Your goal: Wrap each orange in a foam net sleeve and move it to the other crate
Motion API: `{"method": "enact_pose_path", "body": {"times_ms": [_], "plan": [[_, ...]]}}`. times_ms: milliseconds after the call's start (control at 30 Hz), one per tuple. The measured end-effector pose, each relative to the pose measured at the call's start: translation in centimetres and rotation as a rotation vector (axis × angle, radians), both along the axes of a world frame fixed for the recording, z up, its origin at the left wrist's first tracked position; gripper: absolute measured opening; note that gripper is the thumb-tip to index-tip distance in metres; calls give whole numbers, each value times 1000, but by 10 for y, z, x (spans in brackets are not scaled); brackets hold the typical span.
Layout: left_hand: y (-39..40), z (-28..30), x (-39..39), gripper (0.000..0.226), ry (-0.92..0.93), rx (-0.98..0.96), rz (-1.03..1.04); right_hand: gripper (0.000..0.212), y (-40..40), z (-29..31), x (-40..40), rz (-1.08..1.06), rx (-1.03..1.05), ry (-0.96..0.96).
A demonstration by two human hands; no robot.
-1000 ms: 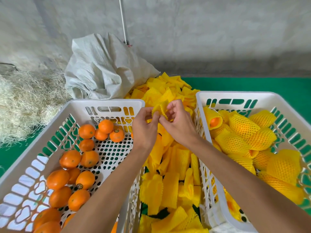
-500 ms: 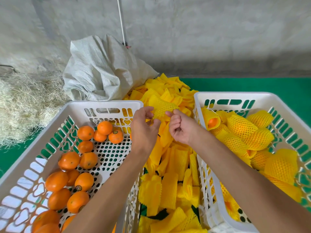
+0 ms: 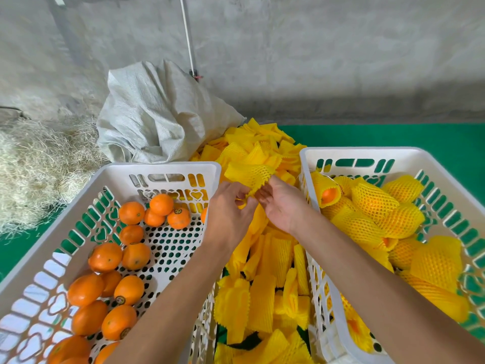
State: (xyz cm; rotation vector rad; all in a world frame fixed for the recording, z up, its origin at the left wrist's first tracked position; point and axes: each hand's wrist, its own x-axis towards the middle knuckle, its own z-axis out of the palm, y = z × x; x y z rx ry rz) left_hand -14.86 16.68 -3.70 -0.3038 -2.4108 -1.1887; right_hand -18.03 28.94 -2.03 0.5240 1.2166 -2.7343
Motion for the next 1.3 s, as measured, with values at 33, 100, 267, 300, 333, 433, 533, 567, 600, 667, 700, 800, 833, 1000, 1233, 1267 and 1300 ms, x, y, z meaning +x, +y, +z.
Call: {"method": "enact_pose_path", "body": {"times_ms": [33,100,267,300,333,433,533,567,600,667,700,800,833,1000,1233,1267,1300], "plan": [[1,0,0,10,6,1,-16,15,-1,1,1,18,15,11],[3,0,1,10,13,10,-29,28,-3,2,5,81,32,19],[0,-3,-1,7,-37,7,16,52,-8,5,10,191,89,-20],[1,-4,-2,7,-43,13,15,47,-8,6,10,170,57,-16],[1,-4,-2,7,-48,21,13,41,-6,7,9,138,6,-2],[4,-3,-2,4,-78,86,18,32,6,11,9,106,-197,102],[4,-2,-2,7,-96,175,19,28,7,5,9,114,-259,211],[4,-2,-1,8,-109,192,5,29,4,2,9,104,-184,244],[5,-2,0,9,-123,209,-14,32,1,-1,9,80,-39,288],[5,0,1,9,-137,244,-54,33,0,-6,10,30,431,444],[5,0,2,10,-142,262,-66,29,2,-8,10,11,664,545],[5,3,4,17,-151,327,-95,15,12,-9,8,-18,1148,783],[5,4,5,20,-147,343,-102,13,15,-8,8,-25,1301,830],[8,7,9,13,-121,356,-106,32,20,-12,8,7,1647,615],[6,-2,1,14,-143,281,-91,22,-2,-6,11,-34,772,256],[6,-3,1,12,-156,262,-98,27,-2,-6,10,-73,653,215],[6,-4,1,10,-168,247,-105,30,-1,-6,10,-73,528,178]]}}
